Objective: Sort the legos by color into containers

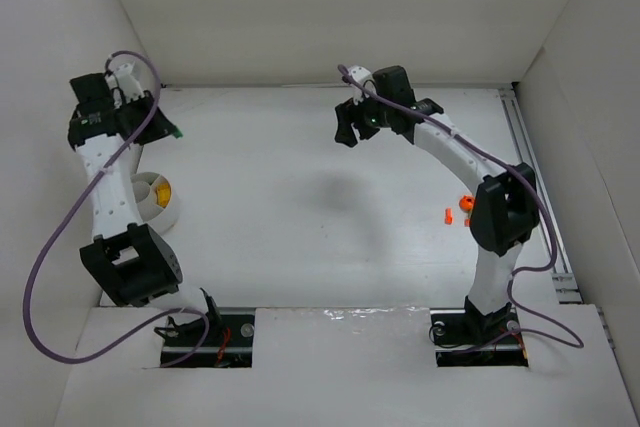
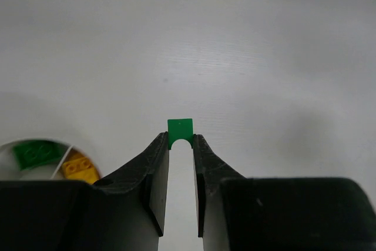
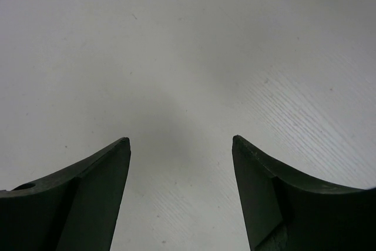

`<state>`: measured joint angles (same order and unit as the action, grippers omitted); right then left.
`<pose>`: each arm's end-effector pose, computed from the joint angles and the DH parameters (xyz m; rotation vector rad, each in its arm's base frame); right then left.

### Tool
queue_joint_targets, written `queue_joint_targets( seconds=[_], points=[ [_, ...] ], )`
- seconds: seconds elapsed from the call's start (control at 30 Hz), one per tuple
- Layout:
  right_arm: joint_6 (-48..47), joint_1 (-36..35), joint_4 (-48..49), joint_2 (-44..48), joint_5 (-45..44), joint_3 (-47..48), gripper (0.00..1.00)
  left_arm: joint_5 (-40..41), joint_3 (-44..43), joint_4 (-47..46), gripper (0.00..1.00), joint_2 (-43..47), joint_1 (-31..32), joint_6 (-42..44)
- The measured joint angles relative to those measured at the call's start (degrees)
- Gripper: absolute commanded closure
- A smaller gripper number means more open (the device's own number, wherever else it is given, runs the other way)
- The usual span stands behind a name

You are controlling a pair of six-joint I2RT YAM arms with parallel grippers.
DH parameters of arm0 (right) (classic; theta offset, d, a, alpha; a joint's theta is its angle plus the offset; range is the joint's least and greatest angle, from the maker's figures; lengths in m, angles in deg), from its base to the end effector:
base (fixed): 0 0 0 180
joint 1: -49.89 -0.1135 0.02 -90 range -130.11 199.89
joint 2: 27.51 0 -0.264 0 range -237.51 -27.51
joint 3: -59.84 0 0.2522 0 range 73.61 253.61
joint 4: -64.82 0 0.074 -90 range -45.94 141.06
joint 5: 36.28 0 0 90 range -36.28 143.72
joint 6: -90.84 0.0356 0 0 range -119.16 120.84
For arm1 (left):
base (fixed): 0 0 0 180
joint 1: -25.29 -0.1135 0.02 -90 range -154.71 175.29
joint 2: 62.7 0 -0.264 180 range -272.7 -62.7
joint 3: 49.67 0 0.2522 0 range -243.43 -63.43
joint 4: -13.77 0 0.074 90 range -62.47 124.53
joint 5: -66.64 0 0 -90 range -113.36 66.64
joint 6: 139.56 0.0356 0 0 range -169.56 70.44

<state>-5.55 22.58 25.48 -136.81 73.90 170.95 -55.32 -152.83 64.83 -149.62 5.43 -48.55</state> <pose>0.3893 0.2149 0.3052 -0.8353 2.0819 0.5910 0.3201 0.0956 0.3881 -0.0335 2.0997 -0.3883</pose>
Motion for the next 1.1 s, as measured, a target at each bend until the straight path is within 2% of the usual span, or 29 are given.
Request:
queue_joint_targets(
  seconds=[0.13,0.3,0.5,1.1],
  points=[
    [1.1,2.1,-0.4,-0.5,1.5,0.2,0.24,3.7,-1.2,6.6,0.99,0.0,-7.6,4.3],
    [3.1,3.8,-0.9,-2.2,2.6,0.5,0.23,7.1,-1.5,11.5,0.99,0.0,-10.3,8.3],
    [4.8,4.9,-1.0,-3.9,3.4,1.4,0.2,10.0,-2.0,14.6,0.99,-0.8,-11.8,10.7],
    [6.1,8.0,-1.9,-3.9,6.4,2.3,0.18,15.0,-6.3,14.4,0.99,-9.2,-11.9,10.8]
  ],
)
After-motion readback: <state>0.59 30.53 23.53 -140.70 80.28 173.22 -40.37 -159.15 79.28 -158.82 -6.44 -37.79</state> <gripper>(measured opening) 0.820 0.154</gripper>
